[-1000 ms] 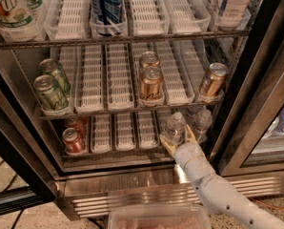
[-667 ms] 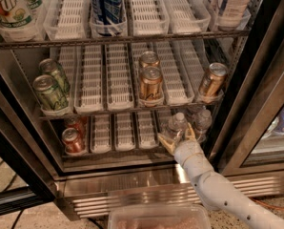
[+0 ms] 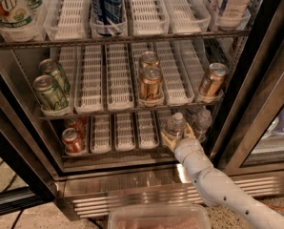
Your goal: Pick water bottle from bottom shelf of fridge
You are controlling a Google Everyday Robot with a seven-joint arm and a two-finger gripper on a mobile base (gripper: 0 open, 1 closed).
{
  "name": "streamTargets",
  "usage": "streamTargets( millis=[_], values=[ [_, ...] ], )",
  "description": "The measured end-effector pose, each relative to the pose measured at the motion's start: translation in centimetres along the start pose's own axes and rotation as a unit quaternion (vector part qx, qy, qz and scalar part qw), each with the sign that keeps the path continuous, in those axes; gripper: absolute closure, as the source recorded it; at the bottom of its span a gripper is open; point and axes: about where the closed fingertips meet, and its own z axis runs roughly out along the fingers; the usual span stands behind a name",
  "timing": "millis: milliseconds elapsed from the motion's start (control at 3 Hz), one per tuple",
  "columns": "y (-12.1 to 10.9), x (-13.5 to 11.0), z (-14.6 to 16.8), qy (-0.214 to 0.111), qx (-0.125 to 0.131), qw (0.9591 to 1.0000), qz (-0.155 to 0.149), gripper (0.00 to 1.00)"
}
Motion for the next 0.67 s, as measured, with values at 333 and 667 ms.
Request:
streamTargets(
  millis=[333,667],
  values=[
    [0.0,0.0,0.0,0.0,0.0,1.0,0.0,0.75],
    [0.01,-0.01,0.01,0.0,0.0,1.0,0.0,1.0]
  ],
)
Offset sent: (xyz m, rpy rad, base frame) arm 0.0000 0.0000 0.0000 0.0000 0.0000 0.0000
